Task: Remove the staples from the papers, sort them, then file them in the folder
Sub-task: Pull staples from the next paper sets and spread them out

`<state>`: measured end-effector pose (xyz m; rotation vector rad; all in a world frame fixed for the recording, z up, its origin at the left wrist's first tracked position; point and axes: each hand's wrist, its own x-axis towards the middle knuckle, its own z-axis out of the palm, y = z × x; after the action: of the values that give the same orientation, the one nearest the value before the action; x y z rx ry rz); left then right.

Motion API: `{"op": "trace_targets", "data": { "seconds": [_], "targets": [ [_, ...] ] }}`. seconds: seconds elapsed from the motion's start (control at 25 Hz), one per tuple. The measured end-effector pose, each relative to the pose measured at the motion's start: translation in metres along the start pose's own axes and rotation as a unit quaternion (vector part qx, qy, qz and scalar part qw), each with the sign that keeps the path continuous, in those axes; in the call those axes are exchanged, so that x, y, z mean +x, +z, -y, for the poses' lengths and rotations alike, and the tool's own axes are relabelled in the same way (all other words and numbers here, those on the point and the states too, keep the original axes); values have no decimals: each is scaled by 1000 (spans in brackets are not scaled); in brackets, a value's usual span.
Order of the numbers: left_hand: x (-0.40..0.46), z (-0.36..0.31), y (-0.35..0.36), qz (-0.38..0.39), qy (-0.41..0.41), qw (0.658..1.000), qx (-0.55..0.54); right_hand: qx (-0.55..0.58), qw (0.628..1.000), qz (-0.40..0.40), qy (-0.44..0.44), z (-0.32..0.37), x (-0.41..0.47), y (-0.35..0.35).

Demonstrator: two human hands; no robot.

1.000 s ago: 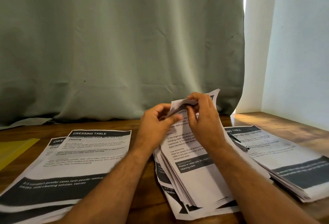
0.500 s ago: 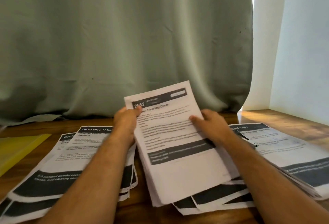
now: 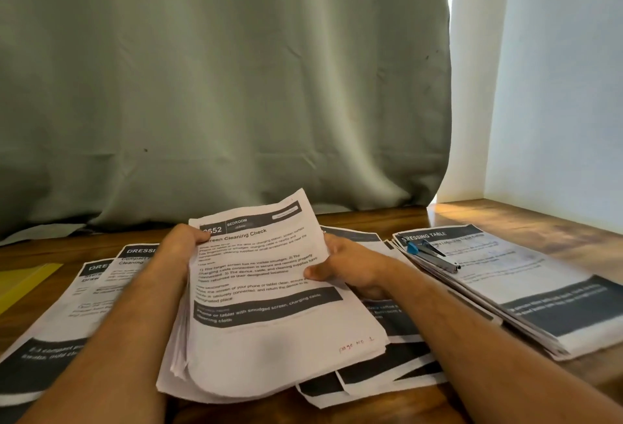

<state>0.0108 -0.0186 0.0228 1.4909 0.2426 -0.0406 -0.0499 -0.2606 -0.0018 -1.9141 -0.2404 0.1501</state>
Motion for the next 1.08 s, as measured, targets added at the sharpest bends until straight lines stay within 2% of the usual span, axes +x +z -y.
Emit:
{"op": "trace_targets", "data": {
  "seconds": [0.12, 0.24, 0.44, 0.6, 0.72, 0.84, 0.88, 1.0, 1.08],
  "targets": [
    [-2, 0, -3, 11, 20, 999, -30, 15, 1000, -16, -1, 0, 0, -3],
    [-7, -1, -5, 46, 11, 997, -66, 24, 997, -78, -5, 5, -3, -12],
    [-18, -10, -23, 181, 4, 983, -16, 110, 986, -120, -28, 20, 0, -12],
    [-20, -22, -51, 213, 26, 977, -6, 137, 975, -159, -71, 59, 32, 2],
    [-10, -17, -62, 181, 66, 980, -51, 126, 978, -157, -62, 75, 54, 19],
    [5, -7, -74, 136, 107, 982, -72, 117, 992, -46, -6, 67, 60, 33],
    [9, -5, -77, 119, 121, 983, -66, 100, 994, -32, -10, 62, 62, 36],
    [10, -8, -72, 66, 208, 975, -50, 81, 988, -97, -89, 56, 66, 40],
    [5, -14, -64, 24, 306, 950, -61, 110, 970, -150, -157, 59, 69, 41]
  ]
}}
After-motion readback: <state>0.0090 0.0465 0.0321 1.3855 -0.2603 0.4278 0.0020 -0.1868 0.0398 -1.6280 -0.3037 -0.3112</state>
